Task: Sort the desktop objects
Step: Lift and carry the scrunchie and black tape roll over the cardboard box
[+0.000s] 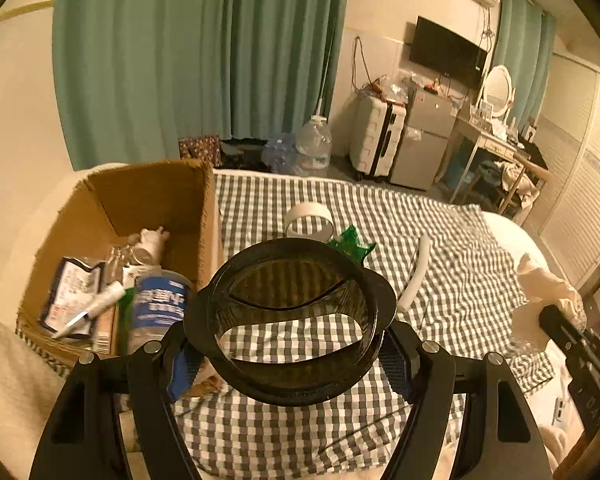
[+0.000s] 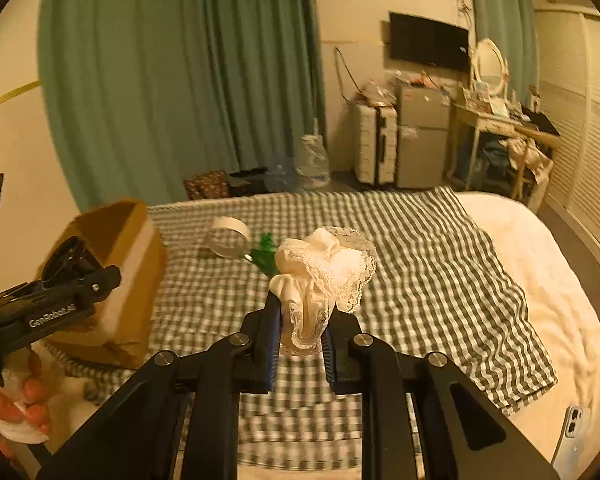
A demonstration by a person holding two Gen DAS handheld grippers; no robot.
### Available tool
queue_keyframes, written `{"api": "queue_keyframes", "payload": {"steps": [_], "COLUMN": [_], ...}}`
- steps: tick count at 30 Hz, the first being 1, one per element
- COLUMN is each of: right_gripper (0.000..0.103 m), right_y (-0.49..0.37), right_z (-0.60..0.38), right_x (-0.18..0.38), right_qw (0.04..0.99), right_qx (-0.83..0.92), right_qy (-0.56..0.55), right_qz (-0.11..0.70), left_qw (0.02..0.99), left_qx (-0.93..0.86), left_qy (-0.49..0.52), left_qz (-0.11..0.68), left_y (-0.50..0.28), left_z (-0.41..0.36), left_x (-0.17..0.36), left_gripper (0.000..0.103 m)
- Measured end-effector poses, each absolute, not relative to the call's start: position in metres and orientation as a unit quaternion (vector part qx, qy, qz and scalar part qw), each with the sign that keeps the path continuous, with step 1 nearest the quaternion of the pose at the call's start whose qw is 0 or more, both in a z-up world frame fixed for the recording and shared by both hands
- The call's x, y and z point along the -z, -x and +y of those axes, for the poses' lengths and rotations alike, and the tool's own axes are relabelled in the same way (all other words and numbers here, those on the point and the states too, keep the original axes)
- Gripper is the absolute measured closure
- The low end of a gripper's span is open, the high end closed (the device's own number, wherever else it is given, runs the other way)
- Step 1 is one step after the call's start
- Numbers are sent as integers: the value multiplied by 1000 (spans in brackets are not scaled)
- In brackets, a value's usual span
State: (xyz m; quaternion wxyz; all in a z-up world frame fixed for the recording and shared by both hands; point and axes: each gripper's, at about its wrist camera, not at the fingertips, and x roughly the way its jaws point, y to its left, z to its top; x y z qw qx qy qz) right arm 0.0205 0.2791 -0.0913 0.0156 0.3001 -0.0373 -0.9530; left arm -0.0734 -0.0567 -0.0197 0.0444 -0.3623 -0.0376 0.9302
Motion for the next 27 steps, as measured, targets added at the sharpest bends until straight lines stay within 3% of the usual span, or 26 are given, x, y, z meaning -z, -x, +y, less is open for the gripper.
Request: {"api": "queue_keyframes", "payload": {"steps": [16,27], "right_gripper": [85,85], "right_y": [-38,16], "right_z": [194,86], "right_x": [29,28], "right_qw": [104,217], "right_qx": [959,931], "right_qy": [-263,-294], "right_qz": [4,1], "left_qw": [60,-44], "left_qx": [-945,-939], "left_qy": [321,337], "left_qz": [-7,-56], "left_y": [74,102], "left_z": [-118,-231], "left_x": [-58,-18], "left_gripper": [27,27]}}
